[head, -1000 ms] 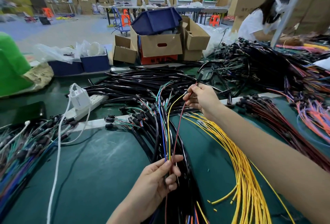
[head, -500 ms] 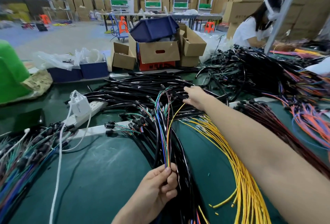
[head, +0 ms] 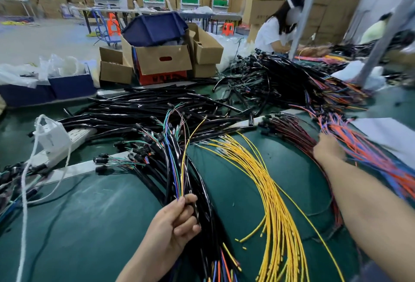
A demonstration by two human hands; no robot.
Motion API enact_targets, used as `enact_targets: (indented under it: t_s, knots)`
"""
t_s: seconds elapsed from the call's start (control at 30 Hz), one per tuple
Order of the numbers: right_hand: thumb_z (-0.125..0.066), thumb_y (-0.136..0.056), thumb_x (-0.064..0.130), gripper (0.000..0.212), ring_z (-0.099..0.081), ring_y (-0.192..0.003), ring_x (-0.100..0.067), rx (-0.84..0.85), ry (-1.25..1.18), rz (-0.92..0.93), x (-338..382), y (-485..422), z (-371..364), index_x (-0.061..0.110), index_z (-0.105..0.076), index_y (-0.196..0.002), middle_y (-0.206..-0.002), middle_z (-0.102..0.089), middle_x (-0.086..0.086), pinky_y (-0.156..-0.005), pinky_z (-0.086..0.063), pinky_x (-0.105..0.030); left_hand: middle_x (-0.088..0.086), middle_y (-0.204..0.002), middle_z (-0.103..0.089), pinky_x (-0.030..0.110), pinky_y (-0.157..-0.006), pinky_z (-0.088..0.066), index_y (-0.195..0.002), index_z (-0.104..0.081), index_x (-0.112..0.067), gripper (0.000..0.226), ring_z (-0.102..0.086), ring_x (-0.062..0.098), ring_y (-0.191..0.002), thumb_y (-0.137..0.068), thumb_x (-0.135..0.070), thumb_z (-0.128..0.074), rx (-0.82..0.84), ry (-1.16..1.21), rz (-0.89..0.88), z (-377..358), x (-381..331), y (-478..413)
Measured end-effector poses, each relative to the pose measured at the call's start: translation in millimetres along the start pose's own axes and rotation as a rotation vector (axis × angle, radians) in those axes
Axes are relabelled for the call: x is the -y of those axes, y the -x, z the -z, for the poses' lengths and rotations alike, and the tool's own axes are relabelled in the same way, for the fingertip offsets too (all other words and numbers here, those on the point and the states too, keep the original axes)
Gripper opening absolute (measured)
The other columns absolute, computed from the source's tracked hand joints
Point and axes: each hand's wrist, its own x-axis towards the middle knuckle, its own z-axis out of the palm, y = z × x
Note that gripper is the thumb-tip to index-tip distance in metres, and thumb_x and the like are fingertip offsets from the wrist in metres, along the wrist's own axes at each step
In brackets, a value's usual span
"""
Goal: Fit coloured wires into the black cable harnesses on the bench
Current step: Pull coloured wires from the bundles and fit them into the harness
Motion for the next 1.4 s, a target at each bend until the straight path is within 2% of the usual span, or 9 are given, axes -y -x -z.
enact_targets:
  t_s: [0.17,0.33,0.57,0.67,0.77,0.87,0.93,1.27,1.4]
  knots:
    - [-0.037,-0.097,0.012,0.020,-0.057,-0.095,-0.041,-0.093,-0.270,-0.005,-10,1,-3,0.009,-0.042,-0.115,-0.105,-0.058,-0.027,-0.073,-0.040,-0.041,-0.004,-0.056,-0.013,0.020,-0.037,-0.039,-0.084,-0.064,0.000,0.023,-0.023,0.004,-0.032,-0.081,-0.019,-0.051,0.009,0.012,0.010,0,-2,2]
    - [-0.048,-0.096,0.014,0.030,-0.053,-0.111,-0.042,-0.064,-0.345,-0.085,-16,-23,0,0.004,-0.054,-0.123,-0.121,-0.057,-0.028,-0.090,-0.043,-0.042,-0.006,-0.046,-0.021,0.022,-0.033,-0.037,-0.082,-0.065,0.001,0.024,-0.023,0.005,-0.029,-0.081,-0.018,-0.050,-0.004,0.037,0.039,1,-1,-2]
    - [-0.057,-0.088,0.052,0.052,-0.056,-0.104,-0.040,0.058,-0.368,-0.200,-4,-37,-4,0.005,-0.065,-0.109,-0.120,-0.060,-0.026,-0.089,-0.044,-0.040,-0.005,-0.044,-0.022,0.023,-0.032,-0.037,-0.076,-0.069,0.000,0.028,-0.024,0.005,-0.028,-0.082,-0.017,-0.048,-0.001,0.060,0.056,3,-3,-1]
    - [-0.071,-0.082,0.040,0.061,-0.056,-0.111,-0.035,0.106,-0.539,-0.356,0,-44,-4,-0.003,-0.056,-0.122,-0.122,-0.058,-0.023,-0.094,-0.043,-0.041,-0.005,-0.043,-0.023,0.023,-0.032,-0.037,-0.078,-0.067,0.002,0.026,-0.024,0.005,-0.028,-0.082,-0.017,-0.049,0.000,0.064,0.057,2,-3,0]
    - [-0.069,-0.084,0.022,0.027,-0.055,-0.090,-0.021,0.099,-0.757,-0.379,3,-52,-2,0.009,-0.064,-0.107,-0.103,-0.062,-0.013,-0.080,-0.044,-0.033,-0.005,-0.043,-0.023,0.024,-0.032,-0.037,-0.081,-0.065,0.003,0.026,-0.023,0.006,-0.028,-0.081,-0.017,-0.049,-0.001,0.065,0.057,1,-4,-2]
    - [-0.048,-0.092,0.027,0.039,-0.046,-0.117,-0.032,-0.169,-0.517,-0.401,1,-49,2,0.001,-0.062,-0.118,-0.130,-0.053,-0.019,-0.096,-0.037,-0.041,-0.004,-0.044,-0.023,0.024,-0.033,-0.037,-0.078,-0.067,0.002,0.026,-0.023,0.006,-0.028,-0.080,-0.017,-0.050,0.003,0.051,0.055,3,-3,-3]
    - [-0.047,-0.093,0.026,0.045,-0.034,-0.131,-0.034,-0.199,-0.309,-0.373,-8,-47,3,-0.006,-0.054,-0.125,-0.142,-0.041,-0.019,-0.106,-0.030,-0.046,-0.004,-0.044,-0.023,0.024,-0.032,-0.037,-0.077,-0.068,0.002,0.027,-0.023,0.006,-0.028,-0.079,-0.017,-0.050,0.007,0.049,0.057,2,-4,-3]
    - [-0.051,-0.091,0.023,0.039,-0.050,-0.120,-0.041,-0.084,-0.233,-0.412,-31,-53,8,-0.004,-0.057,-0.118,-0.127,-0.055,-0.026,-0.101,-0.035,-0.045,-0.003,-0.053,-0.011,0.023,-0.033,-0.037,-0.074,-0.072,0.002,0.031,-0.023,0.005,-0.028,-0.079,-0.016,-0.047,-0.001,0.047,0.066,-1,-5,-3]
    - [-0.041,-0.096,0.024,0.038,-0.054,-0.110,-0.044,-0.312,-0.375,-0.421,-19,-47,19,-0.006,-0.060,-0.110,-0.118,-0.059,-0.028,-0.094,-0.040,-0.046,-0.004,-0.048,-0.015,0.024,-0.033,-0.037,-0.074,-0.071,0.004,0.031,-0.020,0.005,-0.030,-0.079,-0.014,-0.046,-0.007,0.048,0.057,-1,-4,-4]
